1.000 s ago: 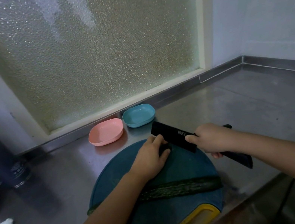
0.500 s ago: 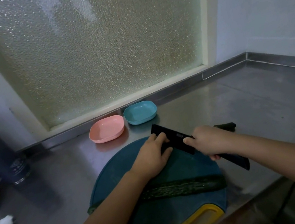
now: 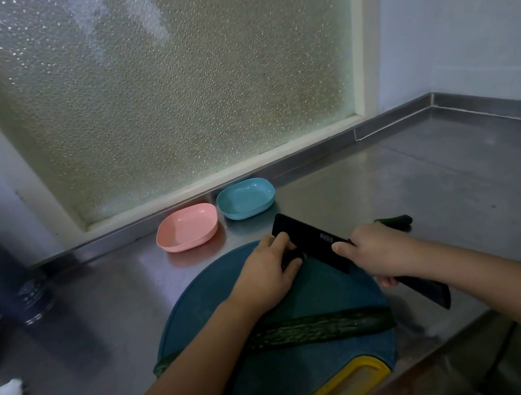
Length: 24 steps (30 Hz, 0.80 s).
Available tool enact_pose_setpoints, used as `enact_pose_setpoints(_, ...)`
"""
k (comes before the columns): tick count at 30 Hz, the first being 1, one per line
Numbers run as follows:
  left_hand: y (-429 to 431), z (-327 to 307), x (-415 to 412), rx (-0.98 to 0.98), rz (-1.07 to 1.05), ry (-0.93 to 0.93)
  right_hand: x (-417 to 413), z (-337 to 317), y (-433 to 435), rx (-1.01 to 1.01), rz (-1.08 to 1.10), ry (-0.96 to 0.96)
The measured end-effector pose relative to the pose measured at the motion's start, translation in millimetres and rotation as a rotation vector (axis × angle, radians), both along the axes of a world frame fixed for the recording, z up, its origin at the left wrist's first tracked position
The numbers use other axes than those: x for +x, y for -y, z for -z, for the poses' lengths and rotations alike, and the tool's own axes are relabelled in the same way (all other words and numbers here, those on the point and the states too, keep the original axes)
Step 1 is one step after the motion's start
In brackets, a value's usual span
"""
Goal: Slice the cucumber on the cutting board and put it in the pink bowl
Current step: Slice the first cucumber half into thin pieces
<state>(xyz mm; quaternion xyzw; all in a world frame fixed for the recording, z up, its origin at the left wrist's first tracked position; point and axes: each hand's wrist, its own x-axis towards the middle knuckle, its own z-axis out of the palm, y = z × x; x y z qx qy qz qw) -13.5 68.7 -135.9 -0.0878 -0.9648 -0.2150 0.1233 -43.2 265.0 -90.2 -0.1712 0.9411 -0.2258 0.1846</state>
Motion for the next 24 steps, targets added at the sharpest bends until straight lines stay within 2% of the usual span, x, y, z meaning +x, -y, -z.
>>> enact_pose_setpoints(18,0,-1,1,0.021,-0.006,0.005,-11,-6,13,-0.022,-0.023,0.085)
enact_pose_setpoints(24,0,0,1,0.02,-0.018,0.006,-5,8,20,0.049,-0.03,0.007)
